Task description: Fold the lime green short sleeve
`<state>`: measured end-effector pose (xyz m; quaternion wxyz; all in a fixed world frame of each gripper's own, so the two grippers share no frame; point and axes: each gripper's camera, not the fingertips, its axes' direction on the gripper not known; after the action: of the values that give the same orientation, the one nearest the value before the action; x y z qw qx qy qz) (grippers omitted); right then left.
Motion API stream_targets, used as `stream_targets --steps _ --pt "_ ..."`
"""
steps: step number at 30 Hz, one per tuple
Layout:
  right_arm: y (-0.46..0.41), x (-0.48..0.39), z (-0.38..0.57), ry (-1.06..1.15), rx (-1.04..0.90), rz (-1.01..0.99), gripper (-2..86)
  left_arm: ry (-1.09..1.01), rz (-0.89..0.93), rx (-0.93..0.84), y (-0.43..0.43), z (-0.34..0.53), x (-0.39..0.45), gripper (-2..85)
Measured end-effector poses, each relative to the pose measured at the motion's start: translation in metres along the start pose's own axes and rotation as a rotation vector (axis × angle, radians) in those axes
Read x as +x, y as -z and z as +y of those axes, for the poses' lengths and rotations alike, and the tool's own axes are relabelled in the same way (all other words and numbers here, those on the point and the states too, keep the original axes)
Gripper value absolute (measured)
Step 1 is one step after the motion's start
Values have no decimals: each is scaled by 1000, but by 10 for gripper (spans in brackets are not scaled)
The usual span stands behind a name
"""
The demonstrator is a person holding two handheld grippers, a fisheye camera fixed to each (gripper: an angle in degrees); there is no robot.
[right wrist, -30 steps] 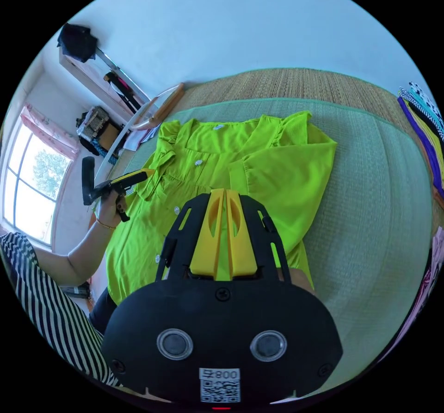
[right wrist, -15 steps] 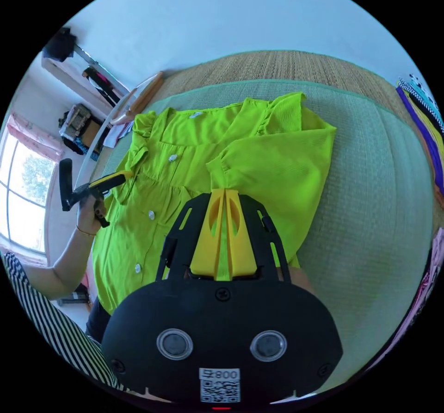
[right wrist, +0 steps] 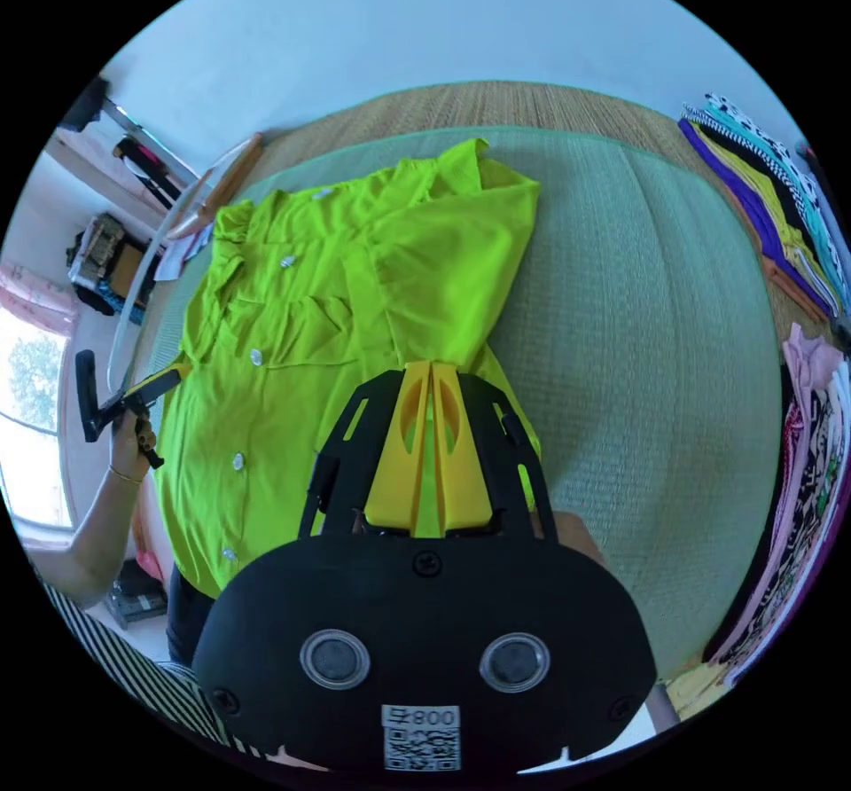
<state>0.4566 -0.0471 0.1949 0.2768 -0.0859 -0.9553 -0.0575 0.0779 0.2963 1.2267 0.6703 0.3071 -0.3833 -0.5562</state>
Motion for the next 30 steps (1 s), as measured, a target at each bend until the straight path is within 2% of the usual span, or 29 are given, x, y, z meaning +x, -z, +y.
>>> stream_targets --steps 10,19,24,30 --pt "11 8 57 -59 19 -94 1 55 92 -8 52 44 -42 4" --pt "53 12 217 -71 -25 -220 1 212 133 -27 140 178 -113 23" --pt "62 34 329 -182 -57 -278 4 348 164 -23 174 254 -156 44" --pt "64 52 418 -294 -38 -361 20 509 323 37 190 320 -204 77"
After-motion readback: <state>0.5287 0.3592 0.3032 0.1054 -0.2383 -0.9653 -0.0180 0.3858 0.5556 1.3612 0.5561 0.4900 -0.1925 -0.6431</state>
